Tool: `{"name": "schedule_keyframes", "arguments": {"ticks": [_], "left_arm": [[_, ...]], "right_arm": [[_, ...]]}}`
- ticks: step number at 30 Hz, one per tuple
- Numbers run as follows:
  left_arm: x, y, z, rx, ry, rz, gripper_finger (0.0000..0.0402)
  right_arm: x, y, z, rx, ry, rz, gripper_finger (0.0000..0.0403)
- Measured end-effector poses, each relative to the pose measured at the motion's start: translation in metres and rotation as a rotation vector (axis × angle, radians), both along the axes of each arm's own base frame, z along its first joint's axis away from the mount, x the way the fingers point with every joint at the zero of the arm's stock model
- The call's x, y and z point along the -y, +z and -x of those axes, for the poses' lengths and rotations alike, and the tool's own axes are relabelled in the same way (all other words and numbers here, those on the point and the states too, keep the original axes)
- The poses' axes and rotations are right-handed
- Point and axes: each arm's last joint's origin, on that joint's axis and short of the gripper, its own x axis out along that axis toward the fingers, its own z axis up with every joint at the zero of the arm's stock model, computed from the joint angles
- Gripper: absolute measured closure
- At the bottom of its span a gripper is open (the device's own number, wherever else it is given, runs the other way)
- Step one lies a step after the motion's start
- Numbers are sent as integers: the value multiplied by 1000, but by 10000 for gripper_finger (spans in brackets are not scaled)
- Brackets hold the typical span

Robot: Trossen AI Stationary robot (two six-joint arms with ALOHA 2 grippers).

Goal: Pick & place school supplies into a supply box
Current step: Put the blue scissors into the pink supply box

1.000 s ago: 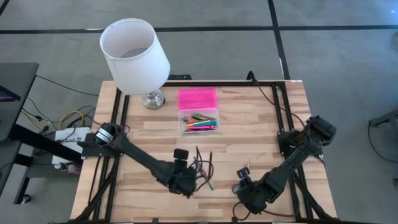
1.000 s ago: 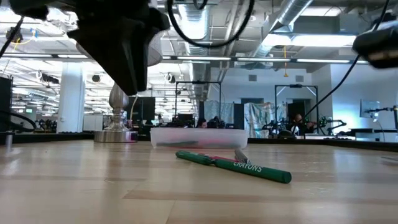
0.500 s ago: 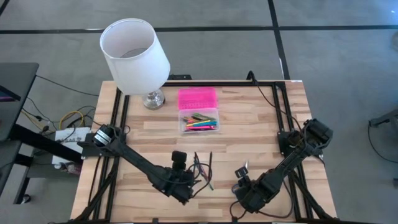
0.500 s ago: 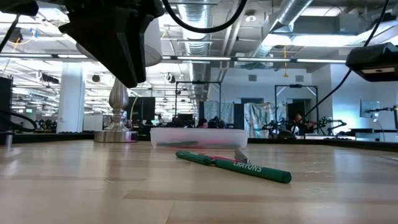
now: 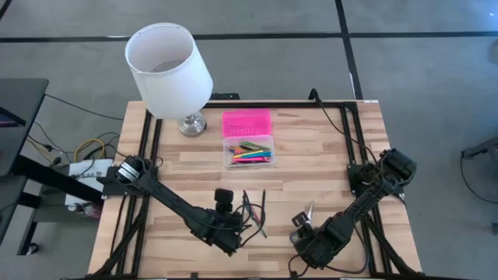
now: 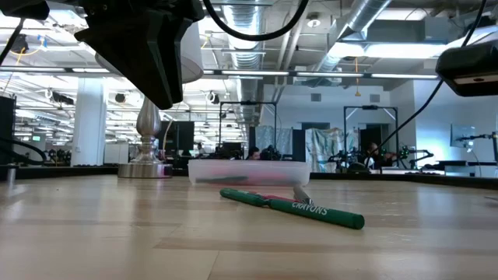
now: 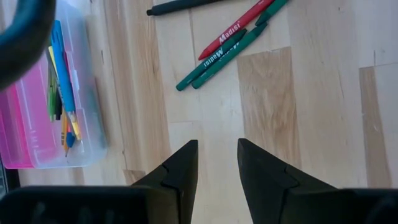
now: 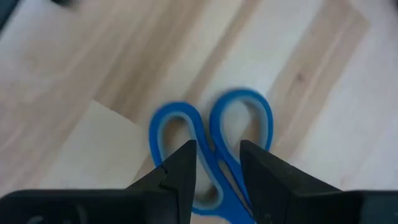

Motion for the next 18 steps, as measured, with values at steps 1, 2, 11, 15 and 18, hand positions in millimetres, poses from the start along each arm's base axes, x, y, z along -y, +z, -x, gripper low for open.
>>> {"name": "schedule_keyframes", "arguments": {"ticks": [1,2,11,15,18], "left_arm": [[0,0,0,1,0,-1,294],[0,0,0,2,2,-2,294],[2,0,1,5,4,0,294],[3,0,2,7,4,-2,294],[4,0,3,10,11,1,294]], "right_arm": [[-1,0,-1,8,14,-5,285],[-2,1,-1,16,28,-11,285],[-1,-9,-5,-3,75,-7,285],[1,-12,-7,-15,66,-4,285],[6,-13,-12,-24,15,-12,285]]}}
